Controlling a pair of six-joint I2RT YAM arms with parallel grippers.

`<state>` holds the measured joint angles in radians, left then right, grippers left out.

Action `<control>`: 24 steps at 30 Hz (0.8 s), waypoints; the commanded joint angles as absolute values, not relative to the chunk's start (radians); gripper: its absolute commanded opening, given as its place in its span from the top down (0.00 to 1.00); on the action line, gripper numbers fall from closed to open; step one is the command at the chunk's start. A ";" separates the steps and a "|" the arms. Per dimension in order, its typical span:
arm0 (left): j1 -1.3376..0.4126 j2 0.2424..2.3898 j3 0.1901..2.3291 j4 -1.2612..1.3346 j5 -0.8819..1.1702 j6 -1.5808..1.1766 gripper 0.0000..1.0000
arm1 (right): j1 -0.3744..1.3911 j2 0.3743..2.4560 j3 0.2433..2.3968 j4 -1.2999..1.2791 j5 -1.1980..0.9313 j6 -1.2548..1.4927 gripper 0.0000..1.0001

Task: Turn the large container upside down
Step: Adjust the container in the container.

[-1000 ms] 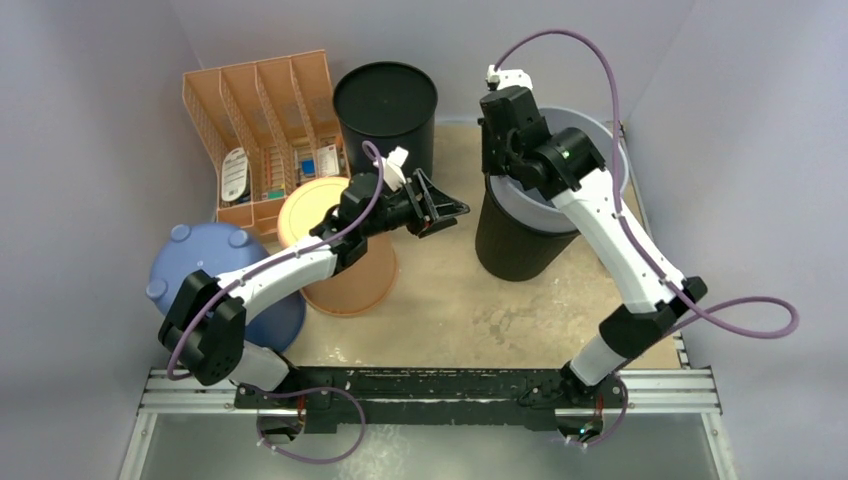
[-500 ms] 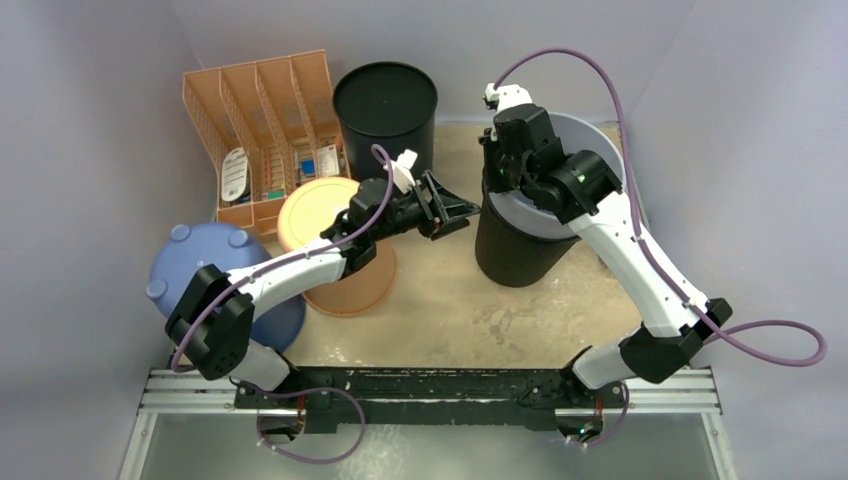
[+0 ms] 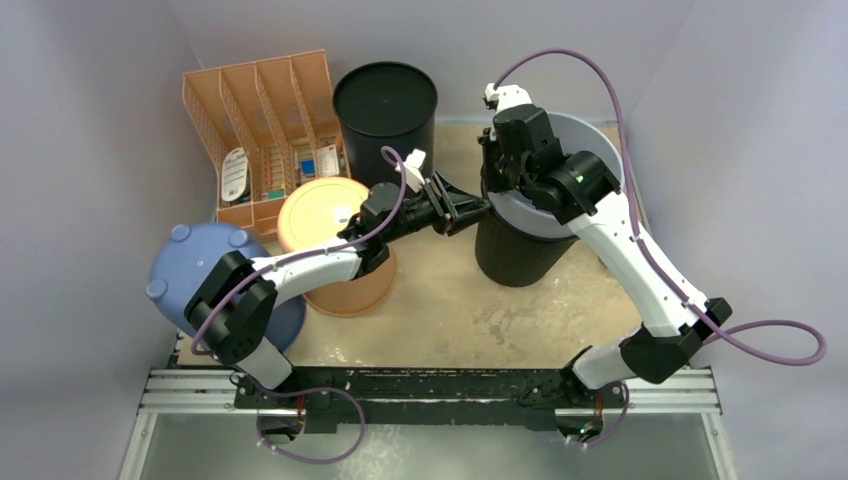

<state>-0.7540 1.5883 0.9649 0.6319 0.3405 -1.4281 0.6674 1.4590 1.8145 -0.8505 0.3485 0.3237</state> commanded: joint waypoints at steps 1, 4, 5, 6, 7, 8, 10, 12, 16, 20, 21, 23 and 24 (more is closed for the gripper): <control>-0.756 1.595 0.986 0.778 0.335 -1.478 0.50 | 0.666 1.446 1.802 -0.780 0.314 0.363 0.95; -0.756 1.599 0.987 0.788 0.331 -1.488 0.52 | 0.668 1.447 1.804 -0.779 0.311 0.364 0.95; -0.757 1.602 0.990 0.788 0.333 -1.490 0.53 | 0.669 1.448 1.804 -0.780 0.311 0.364 0.95; -0.757 1.606 0.995 0.784 0.337 -1.489 0.54 | 0.667 1.450 1.808 -0.781 0.309 0.366 0.95; -0.757 1.610 0.998 0.778 0.337 -1.489 0.57 | 0.669 1.450 1.810 -0.780 0.308 0.367 0.95; -0.758 1.614 0.999 0.771 0.336 -1.488 0.61 | 0.670 1.451 1.812 -0.779 0.306 0.367 0.95; -0.757 1.622 0.999 0.760 0.331 -1.490 0.68 | 0.674 1.454 1.818 -0.782 0.310 0.368 0.94; -0.757 1.624 1.000 0.738 0.322 -1.489 0.77 | 0.678 1.461 1.826 -0.794 0.327 0.368 0.93; -0.757 1.619 1.002 0.691 0.300 -1.482 0.82 | 0.689 1.482 1.851 -0.831 0.379 0.365 0.73; -0.757 1.614 1.004 0.675 0.287 -1.485 0.83 | 0.701 1.499 1.872 -0.876 0.451 0.365 0.44; -0.758 1.613 1.007 0.666 0.285 -1.485 0.83 | 0.705 1.503 1.875 -0.884 0.466 0.364 0.42; -0.758 1.606 1.009 0.652 0.272 -1.482 0.81 | 0.708 1.507 1.873 -0.897 0.486 0.366 0.43; -0.758 1.604 1.011 0.645 0.267 -1.482 0.79 | 0.709 1.507 1.870 -0.901 0.492 0.367 0.49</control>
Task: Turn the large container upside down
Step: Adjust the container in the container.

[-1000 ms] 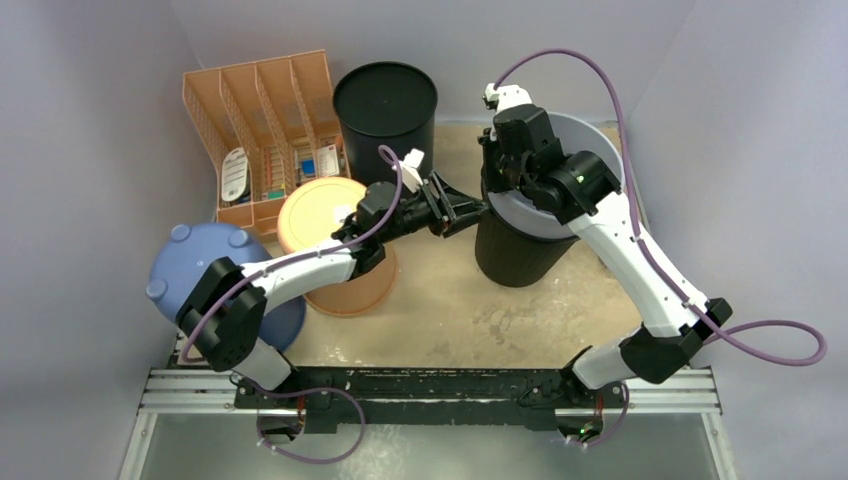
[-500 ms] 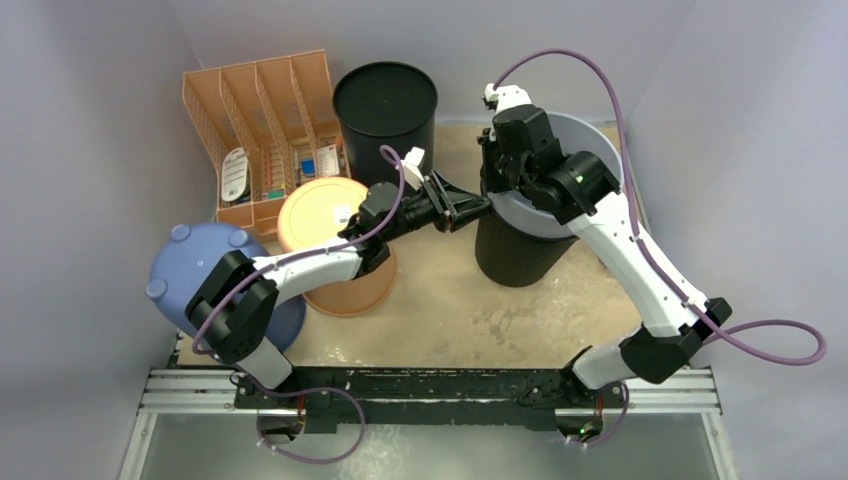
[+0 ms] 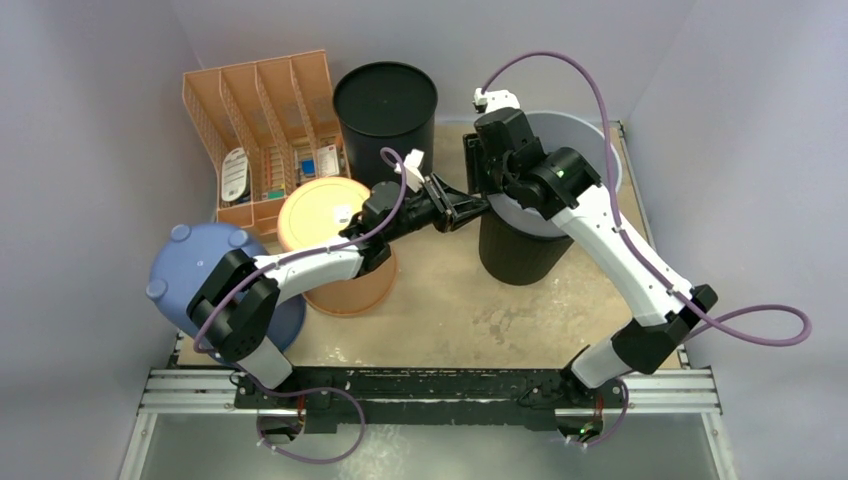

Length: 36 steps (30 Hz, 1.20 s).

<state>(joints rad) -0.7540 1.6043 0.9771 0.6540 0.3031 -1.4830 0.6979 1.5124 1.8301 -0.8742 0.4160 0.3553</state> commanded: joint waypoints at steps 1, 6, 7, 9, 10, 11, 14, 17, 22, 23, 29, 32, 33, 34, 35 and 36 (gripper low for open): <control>-0.756 1.603 1.017 0.634 0.264 -1.476 0.78 | 0.711 1.506 1.865 -0.902 0.494 0.369 0.55; -0.759 1.613 1.040 0.625 0.274 -1.474 0.72 | 0.718 1.496 1.842 -0.875 0.469 0.373 0.97; -0.758 1.615 1.042 0.630 0.275 -1.478 0.71 | 0.719 1.498 1.840 -0.872 0.463 0.374 1.00; -0.763 1.615 1.046 0.632 0.280 -1.478 0.67 | 0.723 1.501 1.841 -0.872 0.462 0.374 1.00; -0.765 1.616 1.047 0.631 0.280 -1.476 0.66 | 0.725 1.502 1.841 -0.871 0.462 0.374 1.00; -0.766 1.615 1.047 0.631 0.279 -1.475 0.66 | 0.726 1.503 1.843 -0.871 0.462 0.373 1.00; -0.767 1.622 1.049 0.628 0.277 -1.473 0.65 | 0.733 1.501 1.851 -0.863 0.454 0.370 1.00; -0.773 1.626 1.055 0.627 0.277 -1.474 0.74 | 0.747 1.505 1.865 -0.866 0.458 0.365 1.00; -0.776 1.634 1.076 0.554 0.265 -1.486 1.00 | 0.782 1.533 1.942 -0.902 0.475 0.369 1.00; -0.776 1.635 1.079 0.546 0.263 -1.492 1.00 | 0.787 1.546 1.966 -0.913 0.477 0.369 1.00; -0.778 1.631 1.121 0.435 0.220 -1.471 1.00 | 0.816 1.576 2.066 -0.931 0.495 0.366 1.00; -0.778 1.637 1.144 0.355 0.198 -1.438 1.00 | 0.818 1.575 2.109 -0.927 0.499 0.365 1.00; -0.778 1.639 1.147 0.327 0.193 -1.430 1.00 | 0.819 1.572 2.126 -0.929 0.512 0.366 1.00; -0.778 1.640 1.145 0.308 0.188 -1.427 1.00 | 0.819 1.567 2.141 -0.929 0.521 0.367 1.00; -0.777 1.641 1.142 0.291 0.182 -1.424 1.00 | 0.819 1.562 2.155 -0.927 0.532 0.367 1.00; -0.777 1.644 1.140 0.273 0.178 -1.417 1.00 | 0.819 1.557 2.171 -0.924 0.540 0.365 1.00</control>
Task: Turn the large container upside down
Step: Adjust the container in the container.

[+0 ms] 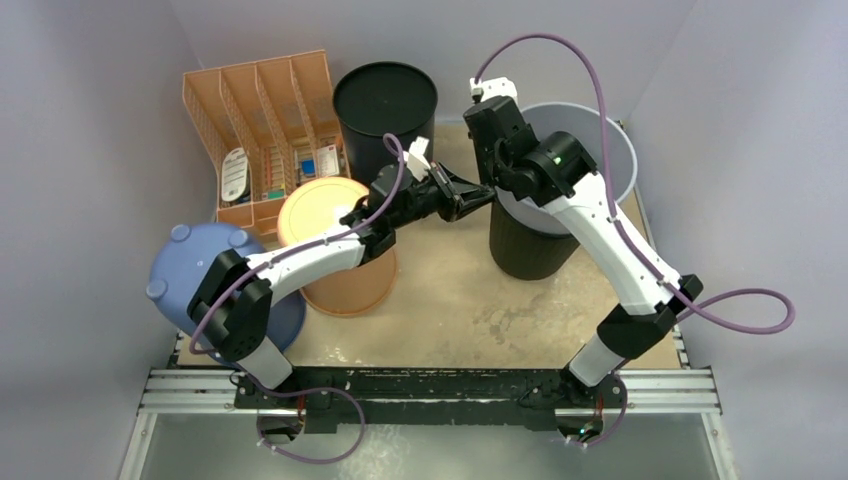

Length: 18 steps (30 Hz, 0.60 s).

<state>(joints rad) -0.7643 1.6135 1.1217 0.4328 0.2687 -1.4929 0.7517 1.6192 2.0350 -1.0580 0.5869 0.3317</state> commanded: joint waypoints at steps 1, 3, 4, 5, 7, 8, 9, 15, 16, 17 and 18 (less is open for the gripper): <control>-0.778 1.649 1.138 0.251 0.175 -1.412 1.00 | 0.819 1.554 2.187 -0.923 0.547 0.362 1.00; -0.778 1.665 1.126 0.238 0.178 -1.412 1.00 | 0.819 1.558 2.242 -0.933 0.565 0.355 1.00; -0.777 1.672 1.119 0.229 0.179 -1.413 1.00 | 0.819 1.566 2.270 -0.943 0.576 0.350 1.00; -0.778 1.678 1.110 0.227 0.179 -1.413 1.00 | 0.819 1.573 2.301 -0.953 0.587 0.343 1.00; -0.778 1.691 1.091 0.216 0.177 -1.411 1.00 | 0.819 1.589 2.358 -0.964 0.597 0.327 1.00; -0.777 1.696 1.081 0.209 0.174 -1.407 1.00 | 0.819 1.594 2.384 -0.966 0.598 0.319 1.00; -0.778 1.700 1.072 0.199 0.171 -1.405 1.00 | 0.819 1.598 2.406 -0.968 0.599 0.312 1.00; -0.773 1.735 1.022 0.189 0.158 -1.413 1.00 | 0.819 1.592 2.431 -0.958 0.601 0.297 1.00; -0.770 1.740 1.012 0.192 0.155 -1.417 1.00 | 0.819 1.587 2.425 -0.957 0.603 0.296 1.00; -0.766 1.746 1.004 0.198 0.157 -1.420 1.00 | 0.819 1.582 2.421 -0.957 0.605 0.297 1.00; -0.761 1.752 0.995 0.208 0.161 -1.423 1.00 | 0.819 1.576 2.418 -0.958 0.609 0.298 1.00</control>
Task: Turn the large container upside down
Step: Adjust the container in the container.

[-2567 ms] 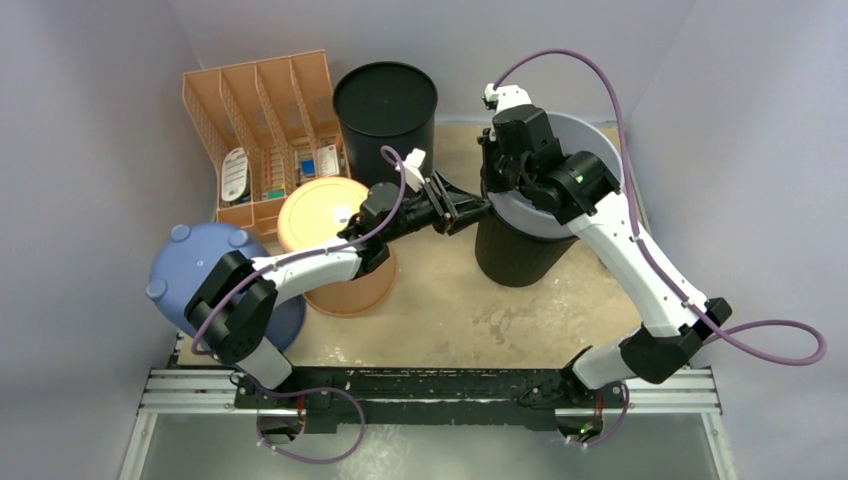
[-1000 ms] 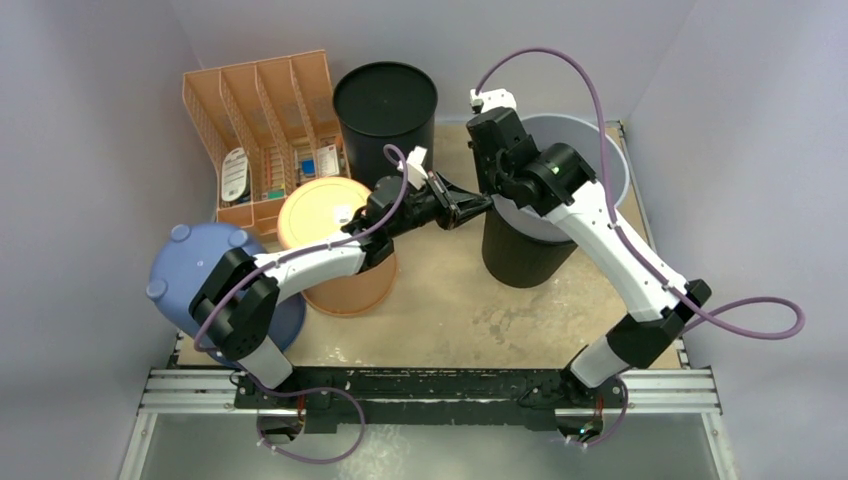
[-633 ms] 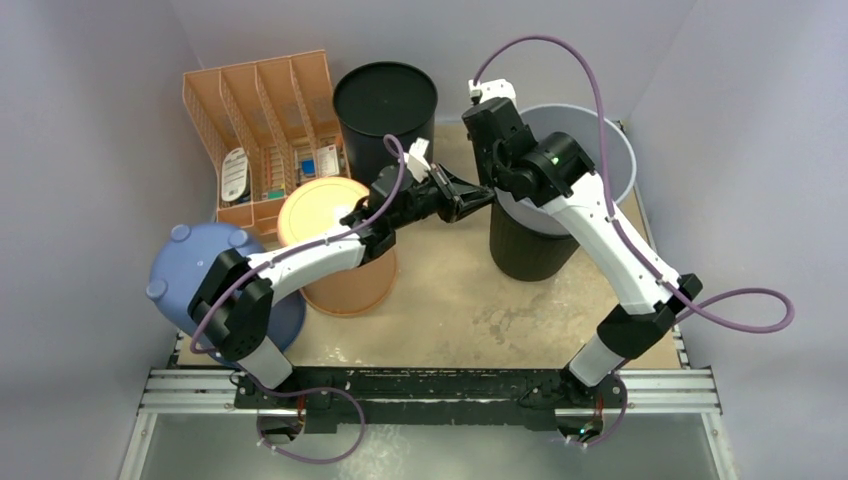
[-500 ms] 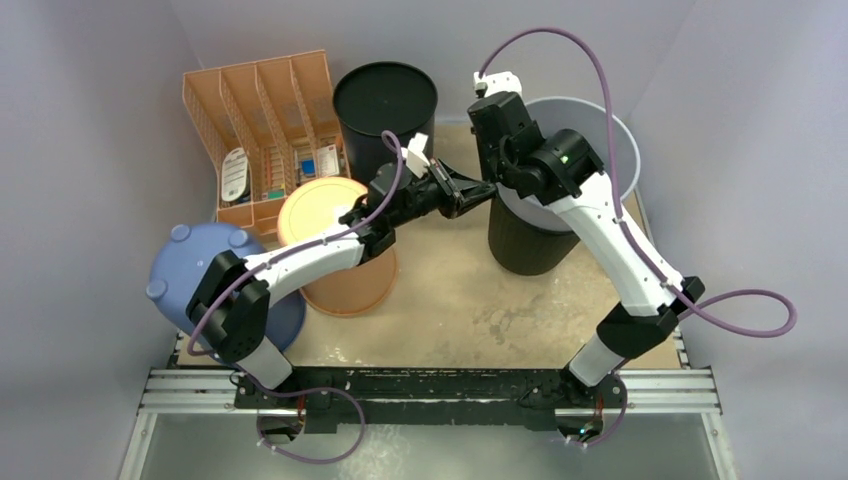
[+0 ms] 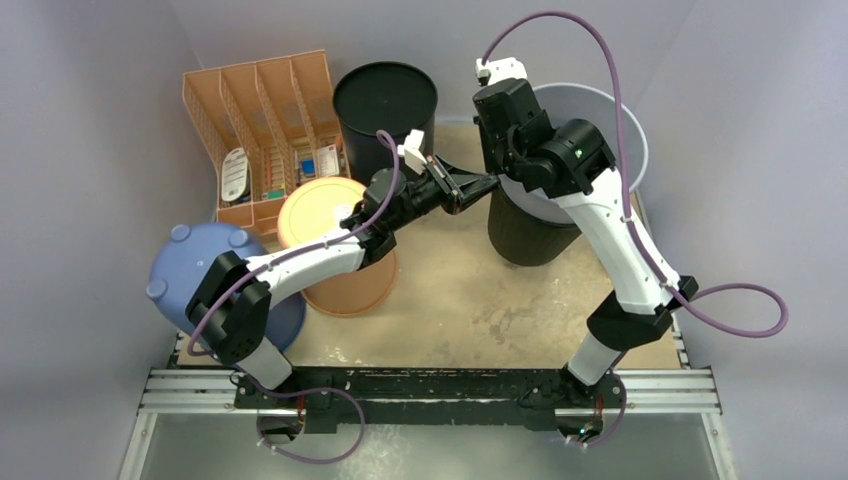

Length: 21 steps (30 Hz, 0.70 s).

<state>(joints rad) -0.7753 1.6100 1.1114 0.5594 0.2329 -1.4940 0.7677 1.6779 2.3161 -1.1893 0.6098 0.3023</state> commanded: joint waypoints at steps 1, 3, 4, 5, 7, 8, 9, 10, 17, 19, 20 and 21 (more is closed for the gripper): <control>-0.758 1.754 0.988 0.209 0.159 -1.423 1.00 | 0.819 1.570 2.418 -0.962 0.614 0.298 1.00; -0.753 1.761 0.976 0.208 0.156 -1.425 1.00 | 0.819 1.559 2.422 -0.967 0.620 0.297 1.00; -0.750 1.765 0.972 0.209 0.155 -1.424 1.00 | 0.819 1.553 2.423 -0.970 0.622 0.298 1.00; -0.748 1.768 0.966 0.214 0.156 -1.426 1.00 | 0.819 1.548 2.425 -0.973 0.623 0.298 1.00; -0.743 1.775 0.960 0.215 0.153 -1.425 1.00 | 0.819 1.533 2.424 -0.974 0.622 0.300 1.00; -0.742 1.777 0.956 0.217 0.153 -1.426 1.00 | 0.819 1.529 2.422 -0.975 0.621 0.301 1.00; -0.740 1.779 0.954 0.218 0.153 -1.426 1.00 | 0.819 1.525 2.420 -0.976 0.621 0.304 1.00; -0.739 1.781 0.956 0.219 0.152 -1.424 1.00 | 0.819 1.521 2.415 -0.976 0.619 0.307 1.00; -0.736 1.792 0.963 0.193 0.143 -1.410 1.00 | 0.819 1.486 2.337 -0.958 0.605 0.328 1.00; -0.734 1.789 0.965 0.197 0.142 -1.411 1.00 | 0.819 1.472 2.301 -0.950 0.597 0.331 1.00; -0.735 1.785 0.967 0.202 0.146 -1.410 1.00 | 0.819 1.463 2.280 -0.945 0.584 0.332 1.00; -0.735 1.777 0.971 0.208 0.146 -1.407 1.00 | 0.819 1.455 2.253 -0.938 0.573 0.330 1.00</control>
